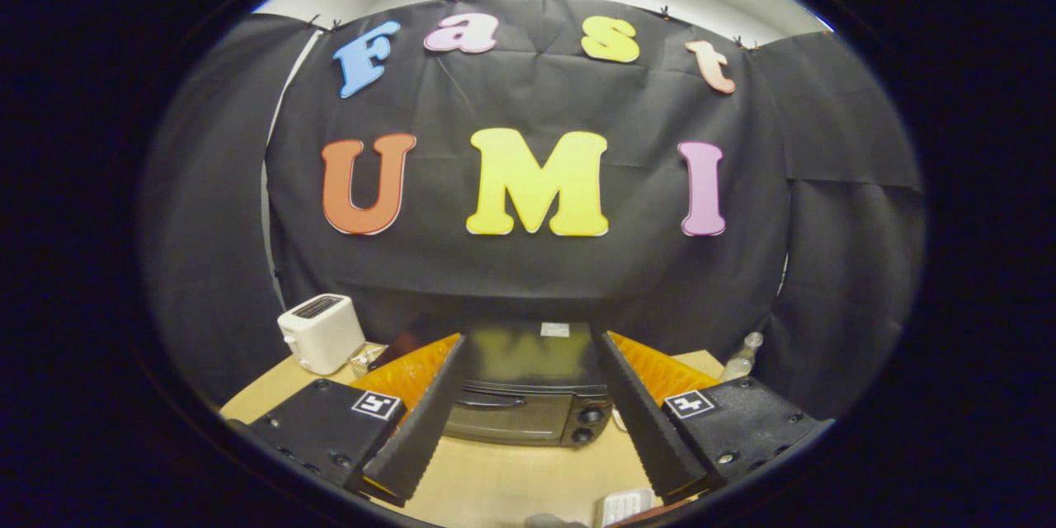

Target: Open the toaster oven, put the food inside, and close the toaster oven door.

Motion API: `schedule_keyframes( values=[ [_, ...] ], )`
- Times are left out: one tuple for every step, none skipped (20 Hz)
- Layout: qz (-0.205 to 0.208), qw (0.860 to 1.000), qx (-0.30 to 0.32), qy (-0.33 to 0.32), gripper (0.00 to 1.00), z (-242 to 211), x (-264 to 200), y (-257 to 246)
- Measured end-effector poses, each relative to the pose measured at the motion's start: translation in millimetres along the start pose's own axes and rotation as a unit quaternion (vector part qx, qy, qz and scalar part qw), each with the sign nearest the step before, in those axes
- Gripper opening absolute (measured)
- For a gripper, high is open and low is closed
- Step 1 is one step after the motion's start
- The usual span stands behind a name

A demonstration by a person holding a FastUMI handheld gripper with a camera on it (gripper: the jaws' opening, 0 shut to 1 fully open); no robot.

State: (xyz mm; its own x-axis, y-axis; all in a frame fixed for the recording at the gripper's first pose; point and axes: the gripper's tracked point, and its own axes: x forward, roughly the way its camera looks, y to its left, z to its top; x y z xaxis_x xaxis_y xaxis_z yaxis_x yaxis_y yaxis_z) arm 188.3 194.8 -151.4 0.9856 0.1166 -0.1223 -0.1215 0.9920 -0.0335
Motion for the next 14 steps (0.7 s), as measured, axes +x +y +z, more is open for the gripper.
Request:
schedule_keyframes(
  values=[
    [0.005,1.0,0.01,0.008,1.0,-13,17,13],
    [0.005,1.0,0.015,0.025,1.0,-27,34,24],
    [0.003,0.999,0.016,0.043,1.0,-42,50,31],
    [0.006,0.998,0.017,0.054,1.0,-56,63,39],
    [0.005,0.998,0.02,0.065,1.0,-68,75,47],
    [0.001,0.997,0.014,0.074,1.0,-78,86,50],
    [-0.005,0.996,0.003,0.093,1.0,-89,94,50],
    [-0.01,0.995,-0.004,0.099,1.0,-97,101,49],
    [-0.017,0.994,-0.004,0.103,1.0,-103,105,48],
    [-0.016,0.994,0.001,0.107,1.0,-107,106,48],
    [-0.021,0.995,0.004,0.098,1.0,-105,109,46],
    [-0.023,0.995,-0.005,0.098,1.0,-105,107,46],
    [-0.023,0.995,-0.01,0.092,1.0,-104,105,46],
    [-0.02,0.995,-0.013,0.097,1.0,-107,102,47]
  ],
)
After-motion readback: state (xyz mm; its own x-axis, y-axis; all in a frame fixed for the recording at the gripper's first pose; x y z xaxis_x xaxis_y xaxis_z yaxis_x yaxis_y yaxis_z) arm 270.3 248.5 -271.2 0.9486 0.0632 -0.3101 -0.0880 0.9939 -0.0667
